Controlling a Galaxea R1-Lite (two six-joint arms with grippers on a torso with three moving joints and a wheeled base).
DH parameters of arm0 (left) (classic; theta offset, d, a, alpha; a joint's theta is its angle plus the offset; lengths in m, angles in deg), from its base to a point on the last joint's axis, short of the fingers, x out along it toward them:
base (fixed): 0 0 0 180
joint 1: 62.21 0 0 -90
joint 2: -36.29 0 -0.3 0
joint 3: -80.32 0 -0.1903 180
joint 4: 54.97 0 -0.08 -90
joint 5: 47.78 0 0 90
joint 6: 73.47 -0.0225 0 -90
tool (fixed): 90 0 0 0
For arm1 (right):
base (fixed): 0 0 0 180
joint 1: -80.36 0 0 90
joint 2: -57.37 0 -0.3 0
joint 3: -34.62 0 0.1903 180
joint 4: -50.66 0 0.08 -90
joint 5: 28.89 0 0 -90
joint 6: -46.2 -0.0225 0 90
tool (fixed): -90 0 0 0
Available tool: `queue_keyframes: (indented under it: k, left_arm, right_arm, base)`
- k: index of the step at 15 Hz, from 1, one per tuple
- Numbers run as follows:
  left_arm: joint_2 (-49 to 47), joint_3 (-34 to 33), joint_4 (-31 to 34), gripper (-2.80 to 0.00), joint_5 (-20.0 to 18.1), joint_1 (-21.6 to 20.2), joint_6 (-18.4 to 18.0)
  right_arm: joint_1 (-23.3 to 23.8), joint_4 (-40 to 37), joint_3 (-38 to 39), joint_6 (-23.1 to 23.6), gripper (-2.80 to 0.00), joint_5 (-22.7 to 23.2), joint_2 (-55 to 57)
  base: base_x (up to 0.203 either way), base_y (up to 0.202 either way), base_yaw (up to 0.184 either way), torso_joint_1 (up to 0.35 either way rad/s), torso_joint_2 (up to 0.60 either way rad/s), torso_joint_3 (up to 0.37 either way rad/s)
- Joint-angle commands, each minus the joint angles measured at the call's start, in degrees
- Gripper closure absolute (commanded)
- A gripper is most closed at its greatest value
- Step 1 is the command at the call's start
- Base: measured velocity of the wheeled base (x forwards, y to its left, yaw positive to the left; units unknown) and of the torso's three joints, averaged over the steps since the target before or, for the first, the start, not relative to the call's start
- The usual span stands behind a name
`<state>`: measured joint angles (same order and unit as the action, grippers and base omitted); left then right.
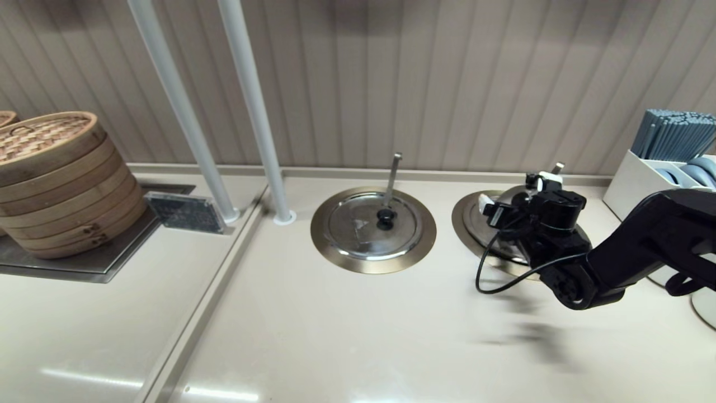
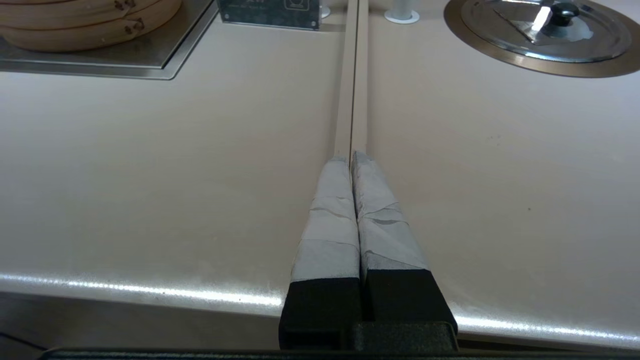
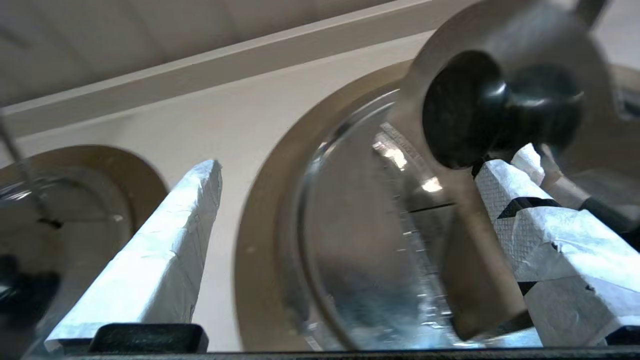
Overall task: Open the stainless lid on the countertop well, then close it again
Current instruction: Open the lid
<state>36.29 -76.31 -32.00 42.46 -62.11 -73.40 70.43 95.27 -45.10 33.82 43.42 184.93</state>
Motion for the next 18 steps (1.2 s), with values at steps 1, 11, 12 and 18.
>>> queue_keyframes:
  k: [1, 11, 12, 18]
  left_arm:
    - [0.00, 0.00, -0.04, 0.00, 0.02, -0.01, 0.01]
    - [0.00, 0.00, -0.04, 0.00, 0.02, -0.01, 0.01]
    - [0.00, 0.00, -0.04, 0.00, 0.02, -0.01, 0.01]
    - [0.00, 0.00, -0.04, 0.00, 0.02, -0.01, 0.01]
  right_arm:
    - [-1.53, 1.90, 1.29, 0.07, -2.80, -0.33, -0.29]
    - [-7.29, 3.21, 5.20, 0.07, -2.80, -1.92, -3.99]
    - [-6.80, 3.21, 5.06, 0.30, -2.80, -2.00, -3.93]
    - [6.11, 3.21, -3.04, 3.83, -2.80, -1.82, 4.75]
  base:
    - [0.000, 0.000, 0.000, 0.000, 0.00, 0.000]
    - [0.000, 0.000, 0.000, 0.000, 0.00, 0.000]
    - [0.000, 0.000, 0.000, 0.000, 0.00, 0.000]
    - [0.000, 0.000, 0.000, 0.000, 0.00, 0.000]
